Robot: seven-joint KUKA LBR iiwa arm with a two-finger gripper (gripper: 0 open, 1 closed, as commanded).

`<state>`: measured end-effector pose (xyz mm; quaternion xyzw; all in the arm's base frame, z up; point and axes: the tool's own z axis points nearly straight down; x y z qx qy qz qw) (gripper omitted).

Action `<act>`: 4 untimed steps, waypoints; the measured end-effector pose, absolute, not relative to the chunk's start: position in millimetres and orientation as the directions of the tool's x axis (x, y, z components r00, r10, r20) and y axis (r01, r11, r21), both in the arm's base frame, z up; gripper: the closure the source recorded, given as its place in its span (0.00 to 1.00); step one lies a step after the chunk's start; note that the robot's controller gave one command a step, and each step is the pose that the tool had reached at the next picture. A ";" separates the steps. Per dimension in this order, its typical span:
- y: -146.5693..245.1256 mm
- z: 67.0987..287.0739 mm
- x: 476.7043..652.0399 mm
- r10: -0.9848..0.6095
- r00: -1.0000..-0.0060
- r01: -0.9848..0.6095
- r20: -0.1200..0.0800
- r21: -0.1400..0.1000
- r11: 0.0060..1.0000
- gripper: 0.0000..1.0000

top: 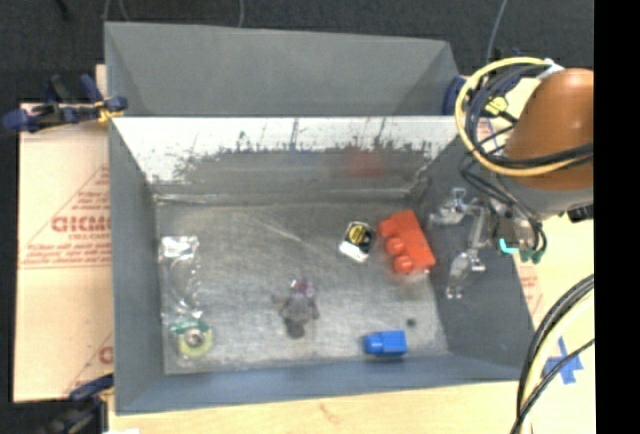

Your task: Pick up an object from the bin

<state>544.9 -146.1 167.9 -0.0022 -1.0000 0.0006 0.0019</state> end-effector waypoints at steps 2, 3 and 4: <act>-119.6 94.4 592.9 -0.163 -0.987 -0.163 -0.015 -0.005 0.987 1.00; -99.6 235.6 606.7 -0.506 -0.862 -0.506 -0.009 -0.008 0.862 1.00; -98.8 232.2 605.5 -0.505 -0.863 -0.505 -0.005 -0.002 0.863 0.00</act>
Offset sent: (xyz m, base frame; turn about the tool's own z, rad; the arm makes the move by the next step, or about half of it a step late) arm 0.0497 0.0316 -0.0911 -0.1732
